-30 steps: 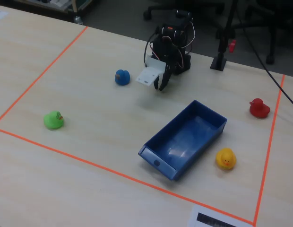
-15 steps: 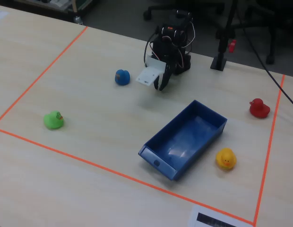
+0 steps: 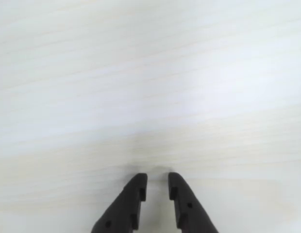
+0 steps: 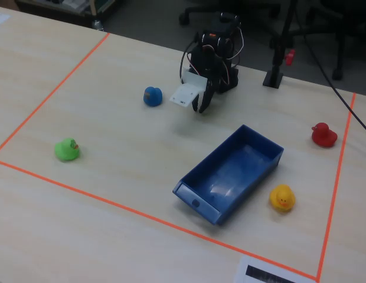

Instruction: Grasp red duck and put it into box.

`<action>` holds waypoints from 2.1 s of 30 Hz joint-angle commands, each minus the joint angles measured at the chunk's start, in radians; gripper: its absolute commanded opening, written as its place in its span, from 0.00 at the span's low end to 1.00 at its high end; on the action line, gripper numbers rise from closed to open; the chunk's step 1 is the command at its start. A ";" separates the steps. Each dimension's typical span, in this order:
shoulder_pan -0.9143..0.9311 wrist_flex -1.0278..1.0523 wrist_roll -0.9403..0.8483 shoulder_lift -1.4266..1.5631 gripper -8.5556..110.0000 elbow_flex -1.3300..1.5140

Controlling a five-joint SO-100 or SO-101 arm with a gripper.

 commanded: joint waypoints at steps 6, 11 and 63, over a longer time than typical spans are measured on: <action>0.008 0.026 0.000 0.000 0.11 -0.006; 0.023 0.026 -0.064 -0.002 0.12 -0.006; -1.137 -0.230 0.588 -1.907 0.37 -1.641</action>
